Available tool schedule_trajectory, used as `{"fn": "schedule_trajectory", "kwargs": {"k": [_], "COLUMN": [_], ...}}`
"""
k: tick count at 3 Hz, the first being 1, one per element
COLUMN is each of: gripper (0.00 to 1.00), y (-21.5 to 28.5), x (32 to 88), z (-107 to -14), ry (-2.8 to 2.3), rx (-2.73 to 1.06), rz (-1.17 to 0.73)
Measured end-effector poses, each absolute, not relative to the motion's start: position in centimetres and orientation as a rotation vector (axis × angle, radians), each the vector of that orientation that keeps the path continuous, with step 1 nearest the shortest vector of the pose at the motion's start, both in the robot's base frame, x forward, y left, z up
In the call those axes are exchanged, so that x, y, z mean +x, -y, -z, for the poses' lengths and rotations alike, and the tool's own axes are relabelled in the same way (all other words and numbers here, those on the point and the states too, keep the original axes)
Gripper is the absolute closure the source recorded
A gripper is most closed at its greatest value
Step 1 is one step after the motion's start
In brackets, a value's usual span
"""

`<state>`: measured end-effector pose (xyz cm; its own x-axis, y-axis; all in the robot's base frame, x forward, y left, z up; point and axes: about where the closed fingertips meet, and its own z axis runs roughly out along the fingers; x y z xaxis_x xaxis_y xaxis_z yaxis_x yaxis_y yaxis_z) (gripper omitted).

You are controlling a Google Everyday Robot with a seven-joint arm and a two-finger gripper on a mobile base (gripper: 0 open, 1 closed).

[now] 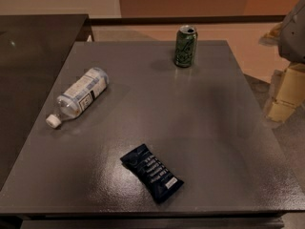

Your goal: Move rxbar blueberry near green can

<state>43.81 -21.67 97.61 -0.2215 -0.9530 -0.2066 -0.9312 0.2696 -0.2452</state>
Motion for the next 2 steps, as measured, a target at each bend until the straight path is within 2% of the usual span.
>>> {"fn": "schedule_trajectory", "kwargs": {"k": [2], "gripper": [0.00], "y": [19.7], "x": [42.5], "z": [-97.0], "ry": [-2.176], "rx": [-1.719], "rz": [0.068]}}
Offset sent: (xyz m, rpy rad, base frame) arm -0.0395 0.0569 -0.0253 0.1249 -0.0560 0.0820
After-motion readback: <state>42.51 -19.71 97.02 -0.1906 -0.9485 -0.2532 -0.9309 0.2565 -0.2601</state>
